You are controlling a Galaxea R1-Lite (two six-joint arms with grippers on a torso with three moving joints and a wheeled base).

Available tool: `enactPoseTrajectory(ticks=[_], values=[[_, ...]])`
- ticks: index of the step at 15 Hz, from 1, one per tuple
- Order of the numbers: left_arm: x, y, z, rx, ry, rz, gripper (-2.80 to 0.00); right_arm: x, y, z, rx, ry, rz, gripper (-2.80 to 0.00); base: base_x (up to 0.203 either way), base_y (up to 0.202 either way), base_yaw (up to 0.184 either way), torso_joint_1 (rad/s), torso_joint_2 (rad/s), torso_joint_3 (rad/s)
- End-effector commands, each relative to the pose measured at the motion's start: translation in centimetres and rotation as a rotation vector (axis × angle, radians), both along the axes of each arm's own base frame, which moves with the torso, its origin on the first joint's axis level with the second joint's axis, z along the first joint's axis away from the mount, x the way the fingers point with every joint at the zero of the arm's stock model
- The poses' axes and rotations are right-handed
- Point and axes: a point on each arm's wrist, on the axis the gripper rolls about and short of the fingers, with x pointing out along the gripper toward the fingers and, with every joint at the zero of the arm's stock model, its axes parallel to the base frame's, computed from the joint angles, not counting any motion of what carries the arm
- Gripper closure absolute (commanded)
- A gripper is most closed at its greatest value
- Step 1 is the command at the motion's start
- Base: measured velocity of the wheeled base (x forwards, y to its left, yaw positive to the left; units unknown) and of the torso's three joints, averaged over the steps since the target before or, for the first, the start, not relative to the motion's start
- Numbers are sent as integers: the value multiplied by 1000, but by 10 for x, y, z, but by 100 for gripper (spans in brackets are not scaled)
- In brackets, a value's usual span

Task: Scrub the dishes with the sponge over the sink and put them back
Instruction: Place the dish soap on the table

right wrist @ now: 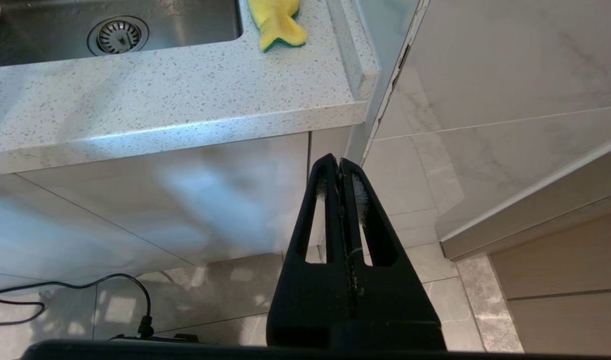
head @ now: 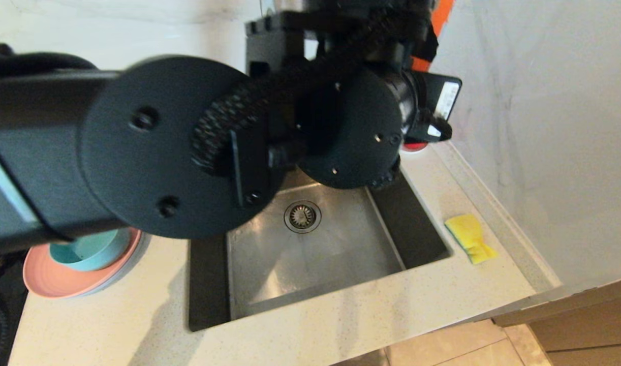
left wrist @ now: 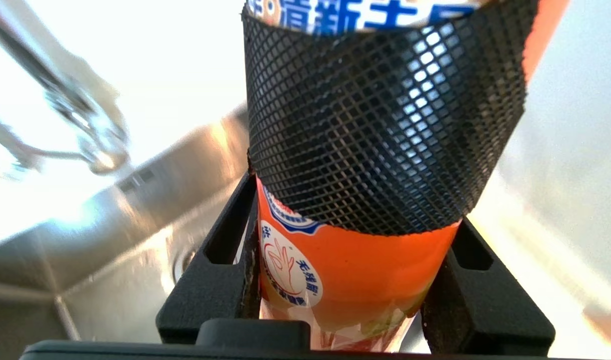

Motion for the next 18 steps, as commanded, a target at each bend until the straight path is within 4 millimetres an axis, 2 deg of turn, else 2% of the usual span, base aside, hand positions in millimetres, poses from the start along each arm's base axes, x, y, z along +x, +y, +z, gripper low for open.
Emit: enactPoseTrajectory(ticks=[1,5,9,13,18], values=[[-7,38,37,-103,-55,29,0,0,0,0,0,0,1,0,0,0,0,0,0,0],[-21,85,76,-224,-128,-7,0,0,0,0,0,0,1,0,0,0,0,0,0,0],[-31,116,100,-344,-188,19,0,0,0,0,0,0,1,0,0,0,0,0,0,0],[-24,147,110,-377,-228,117,0,0,0,0,0,0,1,0,0,0,0,0,0,0],[-7,203,103,-391,-230,334,0,0,0,0,0,0,1,0,0,0,0,0,0,0]])
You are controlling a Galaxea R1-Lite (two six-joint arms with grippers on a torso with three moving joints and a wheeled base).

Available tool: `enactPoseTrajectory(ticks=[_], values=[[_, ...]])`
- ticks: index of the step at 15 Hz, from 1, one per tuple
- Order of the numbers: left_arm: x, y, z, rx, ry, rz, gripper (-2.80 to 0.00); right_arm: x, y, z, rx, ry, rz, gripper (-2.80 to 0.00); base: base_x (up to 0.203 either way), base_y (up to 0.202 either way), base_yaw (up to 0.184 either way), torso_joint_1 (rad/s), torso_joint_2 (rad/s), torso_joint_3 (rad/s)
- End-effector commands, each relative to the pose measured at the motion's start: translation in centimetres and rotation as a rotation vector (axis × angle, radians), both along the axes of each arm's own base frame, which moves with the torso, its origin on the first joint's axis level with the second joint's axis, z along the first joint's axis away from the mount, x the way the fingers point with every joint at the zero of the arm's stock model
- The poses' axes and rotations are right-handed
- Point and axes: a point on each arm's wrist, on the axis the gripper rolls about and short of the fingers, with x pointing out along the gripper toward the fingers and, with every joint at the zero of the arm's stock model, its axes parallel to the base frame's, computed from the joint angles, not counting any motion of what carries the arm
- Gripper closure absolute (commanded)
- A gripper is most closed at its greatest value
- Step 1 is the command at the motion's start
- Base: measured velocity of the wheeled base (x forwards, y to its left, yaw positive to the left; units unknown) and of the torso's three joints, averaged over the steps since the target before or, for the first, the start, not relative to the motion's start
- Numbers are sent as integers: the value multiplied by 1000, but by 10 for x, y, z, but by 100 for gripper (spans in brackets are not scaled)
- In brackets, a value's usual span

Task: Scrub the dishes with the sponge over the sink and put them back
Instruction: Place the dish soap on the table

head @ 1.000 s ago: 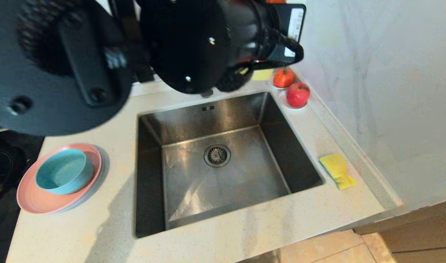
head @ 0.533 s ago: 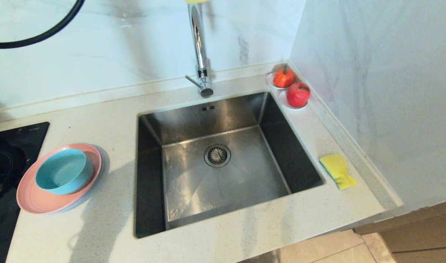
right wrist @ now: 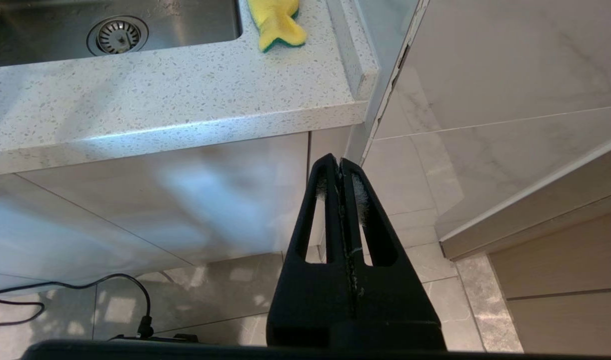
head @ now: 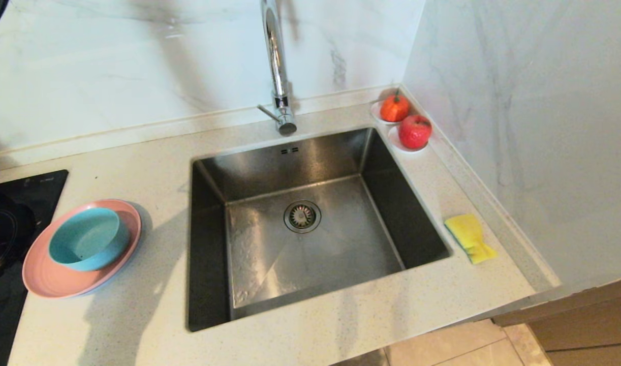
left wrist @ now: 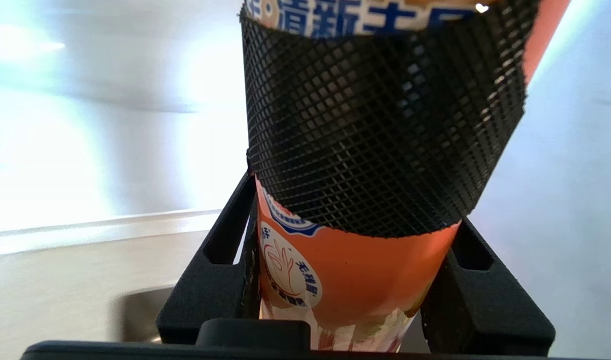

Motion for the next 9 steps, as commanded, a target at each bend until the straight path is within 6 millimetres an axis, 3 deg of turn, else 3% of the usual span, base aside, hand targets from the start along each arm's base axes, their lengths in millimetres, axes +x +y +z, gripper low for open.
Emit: enactPoseTrajectory(ticks=[1,5,9], values=[[-1,36,2,-23,-12,120,0,0,0,0,0,0,1,0,0,0,0,0,0,0],[8,92,-7,-57,7,352,0,0,0,0,0,0,1,0,0,0,0,0,0,0],[19,134,-27,-155,36,525,0,0,0,0,0,0,1,0,0,0,0,0,0,0]])
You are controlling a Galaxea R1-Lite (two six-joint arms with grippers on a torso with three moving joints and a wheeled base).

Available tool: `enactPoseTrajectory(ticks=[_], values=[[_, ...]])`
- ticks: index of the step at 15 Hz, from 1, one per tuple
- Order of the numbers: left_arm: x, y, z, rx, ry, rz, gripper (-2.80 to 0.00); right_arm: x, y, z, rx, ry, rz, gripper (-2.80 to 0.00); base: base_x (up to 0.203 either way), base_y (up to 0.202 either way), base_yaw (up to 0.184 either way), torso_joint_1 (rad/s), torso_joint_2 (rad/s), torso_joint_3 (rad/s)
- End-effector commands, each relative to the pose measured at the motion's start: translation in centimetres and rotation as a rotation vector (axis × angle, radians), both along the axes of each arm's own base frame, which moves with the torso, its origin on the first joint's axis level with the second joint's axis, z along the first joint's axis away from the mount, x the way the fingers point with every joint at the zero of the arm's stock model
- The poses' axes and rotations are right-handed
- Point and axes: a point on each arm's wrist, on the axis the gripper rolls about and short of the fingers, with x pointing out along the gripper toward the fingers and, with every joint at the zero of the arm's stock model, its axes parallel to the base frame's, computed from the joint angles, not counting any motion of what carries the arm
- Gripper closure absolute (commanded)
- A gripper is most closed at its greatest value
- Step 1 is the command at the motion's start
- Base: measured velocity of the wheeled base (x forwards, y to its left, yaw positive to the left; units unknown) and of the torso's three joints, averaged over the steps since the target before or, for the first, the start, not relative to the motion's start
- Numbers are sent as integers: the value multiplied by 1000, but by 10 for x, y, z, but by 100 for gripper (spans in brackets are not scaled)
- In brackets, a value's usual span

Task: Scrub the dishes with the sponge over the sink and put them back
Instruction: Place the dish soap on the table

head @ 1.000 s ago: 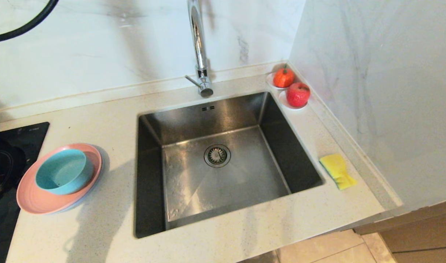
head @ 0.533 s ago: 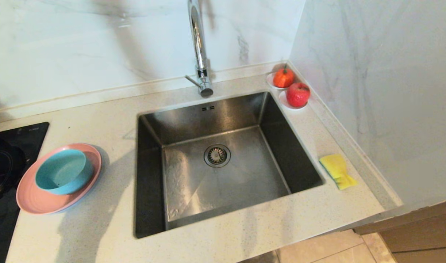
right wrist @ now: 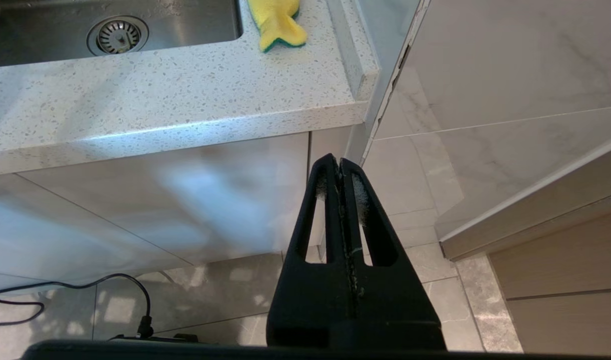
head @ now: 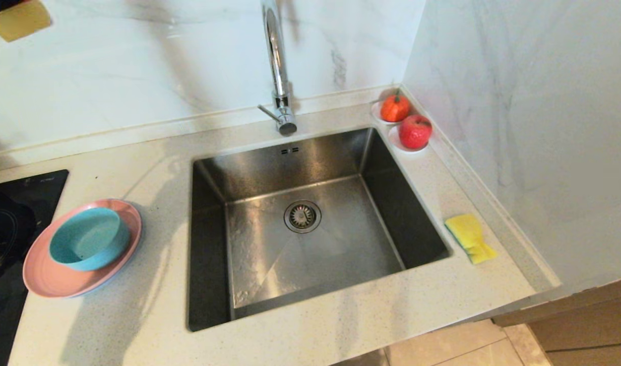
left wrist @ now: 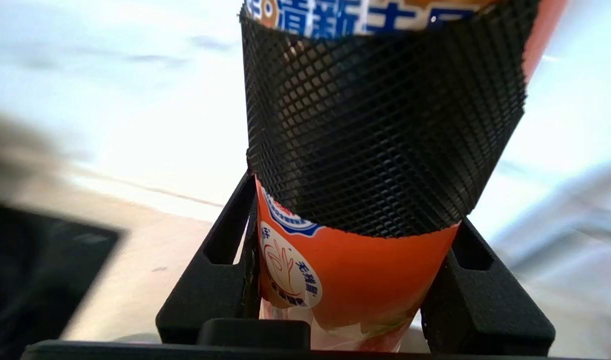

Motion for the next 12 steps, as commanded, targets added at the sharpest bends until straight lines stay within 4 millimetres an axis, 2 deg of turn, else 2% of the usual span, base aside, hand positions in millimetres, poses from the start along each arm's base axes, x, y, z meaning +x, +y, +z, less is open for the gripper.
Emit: enactPoseTrajectory(ticks=[1,3,6,10,12], values=[[4,25,-13,-16,1,115,0,0,0,0,0,0,1,0,0,0,0,0,0,0],[12,45,-28,-11,-11,206,0,0,0,0,0,0,1,0,0,0,0,0,0,0],[29,70,-61,-10,38,308,0,0,0,0,0,0,1,0,0,0,0,0,0,0],[59,90,-116,6,60,377,0,0,0,0,0,0,1,0,0,0,0,0,0,0],[75,95,-134,7,59,425,0,0,0,0,0,0,1,0,0,0,0,0,0,0]])
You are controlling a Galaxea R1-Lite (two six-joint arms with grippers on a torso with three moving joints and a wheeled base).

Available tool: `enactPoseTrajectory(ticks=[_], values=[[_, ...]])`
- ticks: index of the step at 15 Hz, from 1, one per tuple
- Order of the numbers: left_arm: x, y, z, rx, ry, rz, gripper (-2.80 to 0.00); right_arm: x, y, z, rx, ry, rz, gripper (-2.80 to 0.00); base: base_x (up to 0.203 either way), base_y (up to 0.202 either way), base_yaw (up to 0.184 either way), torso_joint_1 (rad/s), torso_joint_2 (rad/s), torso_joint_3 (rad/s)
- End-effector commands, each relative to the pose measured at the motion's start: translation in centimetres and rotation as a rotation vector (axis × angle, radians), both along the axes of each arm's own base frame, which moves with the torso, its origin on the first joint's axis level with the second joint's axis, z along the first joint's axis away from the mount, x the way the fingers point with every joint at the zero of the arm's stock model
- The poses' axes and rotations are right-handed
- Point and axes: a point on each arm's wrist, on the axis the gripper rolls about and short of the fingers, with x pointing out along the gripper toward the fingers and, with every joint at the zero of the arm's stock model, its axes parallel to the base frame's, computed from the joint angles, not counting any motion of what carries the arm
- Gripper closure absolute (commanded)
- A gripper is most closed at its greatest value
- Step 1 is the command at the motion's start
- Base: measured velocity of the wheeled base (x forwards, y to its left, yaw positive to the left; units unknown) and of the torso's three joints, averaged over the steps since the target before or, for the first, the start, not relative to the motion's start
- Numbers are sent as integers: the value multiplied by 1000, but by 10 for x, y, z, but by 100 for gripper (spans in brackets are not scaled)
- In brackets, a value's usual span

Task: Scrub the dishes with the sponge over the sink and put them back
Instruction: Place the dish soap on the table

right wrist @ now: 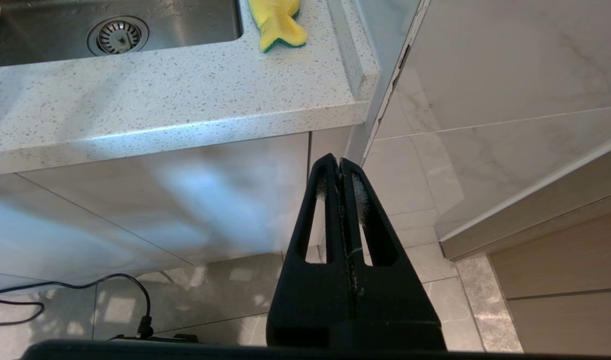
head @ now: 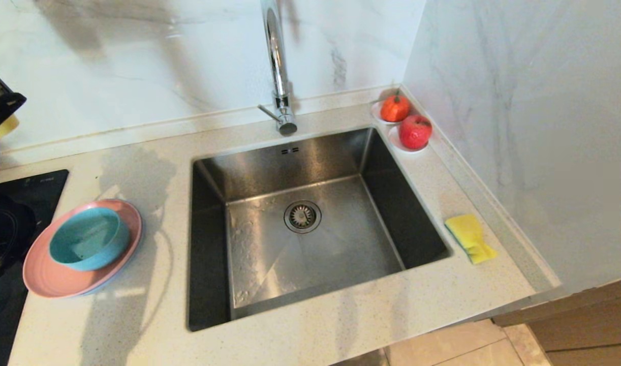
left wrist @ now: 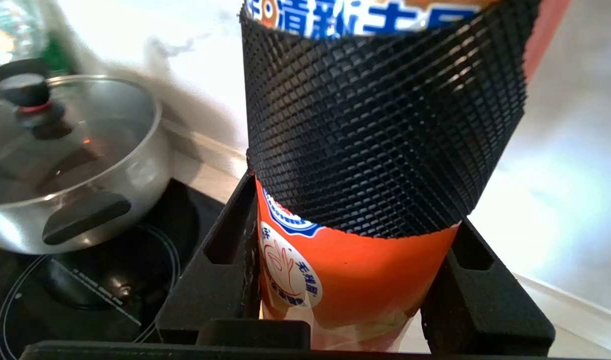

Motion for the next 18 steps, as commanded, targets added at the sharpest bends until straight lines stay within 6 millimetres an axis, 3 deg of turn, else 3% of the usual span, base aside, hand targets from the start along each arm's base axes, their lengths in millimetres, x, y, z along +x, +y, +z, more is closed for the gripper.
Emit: enactPoseTrajectory(ticks=[1,4,9,16,18], values=[[28,8,-31,-16,29,60,0,0,0,0,-1,0,0,0,0,0,0,0,0,0],[45,16,-47,-10,-4,120,0,0,0,0,-1,0,0,0,0,0,0,0,0,0],[66,22,-90,59,-50,182,0,0,0,0,-1,0,0,0,0,0,0,0,0,0],[92,34,-141,29,22,239,0,0,0,0,-1,0,0,0,0,0,0,0,0,0],[95,37,-148,12,21,244,0,0,0,0,-1,0,0,0,0,0,0,0,0,0]])
